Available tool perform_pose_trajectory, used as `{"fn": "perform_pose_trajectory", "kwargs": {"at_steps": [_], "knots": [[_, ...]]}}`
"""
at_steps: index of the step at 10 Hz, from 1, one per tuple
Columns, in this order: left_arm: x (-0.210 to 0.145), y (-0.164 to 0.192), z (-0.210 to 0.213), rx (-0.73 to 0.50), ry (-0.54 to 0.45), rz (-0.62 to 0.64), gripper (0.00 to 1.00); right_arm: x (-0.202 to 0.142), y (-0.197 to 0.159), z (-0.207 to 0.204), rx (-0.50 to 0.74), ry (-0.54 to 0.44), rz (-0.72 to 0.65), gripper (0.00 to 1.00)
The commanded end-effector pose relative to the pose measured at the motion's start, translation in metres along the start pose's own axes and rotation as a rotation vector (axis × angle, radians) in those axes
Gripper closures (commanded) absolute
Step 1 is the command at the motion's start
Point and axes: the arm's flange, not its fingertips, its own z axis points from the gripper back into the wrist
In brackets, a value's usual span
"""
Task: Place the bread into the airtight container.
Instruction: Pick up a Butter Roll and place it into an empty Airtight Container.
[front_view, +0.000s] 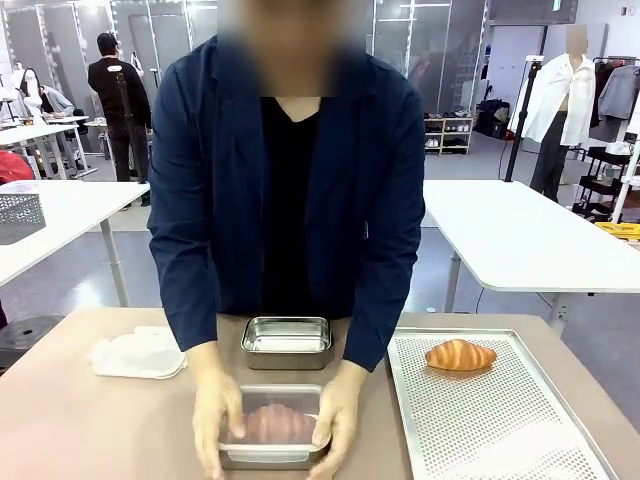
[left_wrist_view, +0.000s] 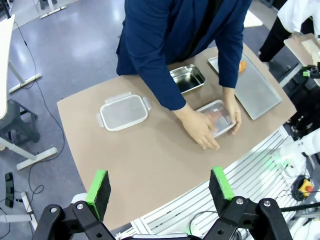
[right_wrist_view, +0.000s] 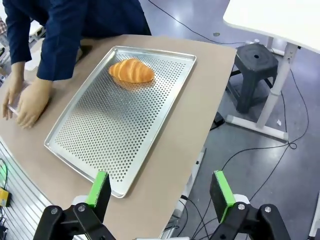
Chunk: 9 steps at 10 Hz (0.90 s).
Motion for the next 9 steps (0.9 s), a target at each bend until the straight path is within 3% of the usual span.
{"fn": "perform_pose_trajectory", "kwargs": {"at_steps": [1, 8, 9], "knots": [[0.001, -0.001, 0.002, -0.011, -0.005, -0.010, 0.00, 0.000, -0.002, 0.000, 0.007, -0.017, 0.015, 0.00], [0.001, -0.001, 0.002, -0.011, -0.005, -0.010, 0.00, 0.001, 0.000, 0.000, 0.000, -0.001, 0.000, 0.00], [0.001, -0.001, 0.002, -0.011, -0.005, -0.010, 0.00, 0.020, 0.010, 0.006, -0.017, 0.030, 0.055, 0.00]]}}
